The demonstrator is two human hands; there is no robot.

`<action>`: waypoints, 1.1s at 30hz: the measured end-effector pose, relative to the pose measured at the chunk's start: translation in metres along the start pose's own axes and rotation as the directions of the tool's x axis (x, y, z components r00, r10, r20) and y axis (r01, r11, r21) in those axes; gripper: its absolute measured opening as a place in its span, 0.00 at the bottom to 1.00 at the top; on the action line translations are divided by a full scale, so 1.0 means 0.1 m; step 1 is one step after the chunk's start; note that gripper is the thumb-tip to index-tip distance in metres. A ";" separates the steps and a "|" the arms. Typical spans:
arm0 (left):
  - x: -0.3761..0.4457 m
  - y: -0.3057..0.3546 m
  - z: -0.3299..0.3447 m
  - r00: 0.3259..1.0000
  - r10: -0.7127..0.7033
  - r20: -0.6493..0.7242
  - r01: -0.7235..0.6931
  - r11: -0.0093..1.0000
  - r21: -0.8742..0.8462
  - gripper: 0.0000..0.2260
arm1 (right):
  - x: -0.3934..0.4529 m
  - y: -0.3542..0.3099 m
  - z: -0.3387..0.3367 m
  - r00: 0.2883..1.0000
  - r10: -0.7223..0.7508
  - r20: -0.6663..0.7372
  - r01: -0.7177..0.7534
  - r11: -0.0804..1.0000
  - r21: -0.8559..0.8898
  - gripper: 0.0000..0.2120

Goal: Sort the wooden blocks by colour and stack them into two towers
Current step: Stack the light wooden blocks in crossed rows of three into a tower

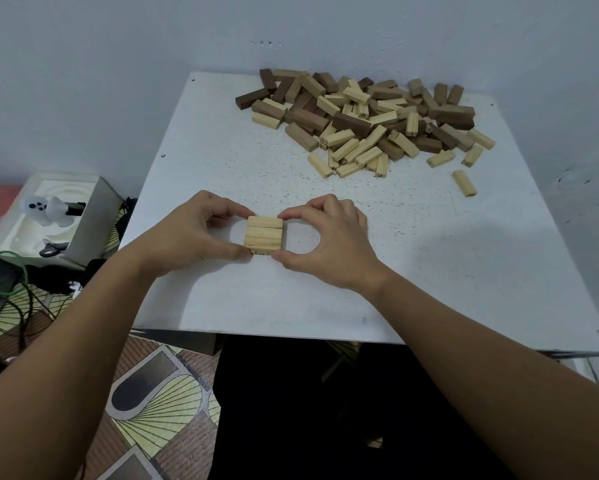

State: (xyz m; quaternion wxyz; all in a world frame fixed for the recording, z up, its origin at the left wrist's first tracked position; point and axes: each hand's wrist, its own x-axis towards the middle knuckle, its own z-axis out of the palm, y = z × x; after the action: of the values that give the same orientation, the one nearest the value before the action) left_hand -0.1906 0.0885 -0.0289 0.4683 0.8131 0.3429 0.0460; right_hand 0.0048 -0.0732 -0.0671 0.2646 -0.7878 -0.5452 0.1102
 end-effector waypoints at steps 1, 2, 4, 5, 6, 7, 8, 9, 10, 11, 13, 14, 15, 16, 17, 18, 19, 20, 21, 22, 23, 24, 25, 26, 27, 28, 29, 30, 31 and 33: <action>0.00 0.00 0.00 1.000 -0.001 0.000 0.001 1.000 -0.002 0.24 | 0.00 0.00 0.00 1.000 0.000 0.000 0.000 1.000 -0.002 0.28; 0.00 0.00 0.00 1.000 0.000 0.001 0.000 1.000 0.000 0.24 | 0.00 0.00 0.00 1.000 0.000 0.000 0.000 1.000 -0.003 0.28; 0.00 0.00 0.00 1.000 0.001 0.008 -0.001 1.000 0.011 0.24 | 0.00 0.00 0.00 1.000 0.001 0.002 -0.001 1.000 -0.004 0.28; 0.00 0.00 0.00 1.000 0.002 0.010 -0.002 1.000 0.018 0.24 | 0.00 0.00 0.00 1.000 0.001 0.002 -0.001 1.000 -0.004 0.28; 0.00 0.00 -0.01 1.000 0.003 0.012 -0.003 1.000 0.024 0.24 | 0.00 0.00 -0.01 1.000 0.000 0.001 0.000 1.000 -0.005 0.28; 0.00 0.00 -0.01 1.000 0.005 0.012 -0.005 1.000 0.031 0.24 | 0.00 0.00 0.00 1.000 0.000 0.001 0.000 1.000 -0.006 0.28; 0.00 0.00 -0.01 1.000 0.006 0.013 -0.007 0.999 0.035 0.24 | 0.00 0.00 0.00 1.000 0.000 0.002 0.000 1.000 -0.005 0.28; 0.00 0.00 -0.01 1.000 0.008 0.013 -0.008 0.999 0.036 0.24 | -0.01 0.00 0.00 1.000 0.000 0.002 0.000 1.000 -0.003 0.28; 0.00 0.00 -0.01 1.000 0.010 0.015 -0.011 0.999 0.036 0.24 | -0.01 0.00 0.00 1.000 0.000 0.001 0.000 1.000 0.000 0.28; 0.01 0.00 -0.01 1.000 0.013 0.016 -0.014 0.999 0.036 0.24 | -0.01 0.00 0.00 1.000 0.000 -0.002 0.000 1.000 0.002 0.28; 0.01 -0.01 -0.01 1.000 0.016 0.016 -0.017 0.999 0.039 0.24 | -0.01 0.00 0.00 1.000 0.001 -0.004 -0.001 1.000 0.003 0.28; 0.01 -0.01 -0.01 1.000 0.014 0.017 -0.015 0.999 0.039 0.24 | -0.01 0.00 0.00 1.000 0.002 -0.004 -0.002 1.000 0.002 0.28; 0.02 -0.01 -0.01 1.000 0.013 0.019 -0.014 0.999 0.039 0.24 | -0.01 0.00 0.00 1.000 0.002 -0.003 -0.002 1.000 0.001 0.28; 0.02 -0.01 -0.01 1.000 0.012 0.022 -0.013 0.999 0.040 0.24 | -0.01 0.00 0.00 1.000 0.001 -0.003 -0.002 1.000 -0.001 0.28; 0.02 -0.01 -0.01 1.000 0.012 0.024 -0.013 0.999 0.041 0.24 | -0.01 0.00 0.00 1.000 0.001 -0.003 -0.001 1.000 -0.001 0.29; 0.02 -0.01 0.00 1.000 0.012 0.025 -0.013 0.999 0.044 0.24 | -0.01 0.00 0.00 1.000 0.001 -0.003 -0.001 1.000 0.001 0.29; 0.02 -0.01 0.00 1.000 0.013 0.024 -0.014 0.999 0.045 0.24 | -0.01 0.00 0.00 1.000 0.001 -0.001 -0.001 1.000 0.006 0.29; 0.02 0.00 0.00 1.000 0.013 0.023 -0.014 0.999 0.044 0.24 | -0.01 0.00 0.00 1.000 0.001 -0.001 -0.001 1.000 0.010 0.28; 0.02 0.00 0.00 1.000 0.015 0.023 -0.016 0.999 0.042 0.24 | -0.01 0.00 0.00 1.000 0.000 -0.001 0.000 1.000 0.011 0.29; 0.02 0.00 -0.01 1.000 0.015 0.023 -0.016 0.999 0.041 0.24 | -0.02 0.00 -0.01 1.000 -0.002 -0.001 0.002 1.000 0.010 0.29; 0.02 0.00 -0.01 1.000 0.014 0.024 -0.015 0.999 0.039 0.24 | -0.02 0.00 -0.01 1.000 -0.003 0.000 0.003 1.000 0.009 0.29; 0.02 0.00 -0.01 1.000 0.011 0.026 -0.012 0.999 0.034 0.25 | -0.01 0.00 -0.01 1.000 -0.002 0.003 0.002 1.000 0.008 0.30; 0.02 -0.01 -0.01 1.000 0.010 0.028 -0.010 1.000 0.029 0.25 | -0.01 0.00 -0.01 1.000 0.001 0.006 -0.001 1.000 0.009 0.31; 0.02 -0.01 -0.02 1.000 0.006 0.028 -0.007 1.000 0.025 0.25 | -0.01 0.00 -0.01 1.000 0.003 0.010 -0.004 1.000 0.010 0.32; 0.02 -0.01 -0.02 1.000 0.002 0.028 -0.003 1.000 0.024 0.26 | -0.01 0.00 -0.01 1.000 0.005 0.013 -0.005 1.000 0.010 0.32; 0.02 -0.01 -0.02 1.000 0.001 0.026 -0.001 1.000 0.022 0.26 | -0.01 0.00 -0.01 1.000 0.006 0.015 -0.006 1.000 0.008 0.32; 0.02 -0.01 -0.01 1.000 0.003 0.025 -0.003 1.000 0.019 0.26 | -0.01 0.00 -0.01 1.000 0.006 0.015 -0.006 1.000 0.004 0.32; 0.02 -0.01 -0.01 1.000 0.004 0.023 -0.004 1.000 0.015 0.26 | -0.01 0.00 -0.01 1.000 0.006 0.014 -0.006 1.000 0.002 0.32; 0.02 -0.01 -0.01 1.000 0.005 0.021 -0.005 1.000 0.012 0.26 | -0.01 0.01 0.00 1.000 0.006 0.014 -0.006 1.000 0.001 0.31; 0.02 -0.01 -0.01 1.000 0.006 0.023 -0.006 1.000 0.007 0.26 | -0.01 0.01 0.00 1.000 0.003 0.013 -0.003 1.000 -0.003 0.31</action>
State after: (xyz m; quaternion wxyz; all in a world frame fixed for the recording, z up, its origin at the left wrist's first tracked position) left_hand -0.1900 0.0904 -0.0295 0.4693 0.8162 0.3351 0.0368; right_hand 0.0056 -0.0742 -0.0675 0.2598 -0.7884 -0.5457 0.1148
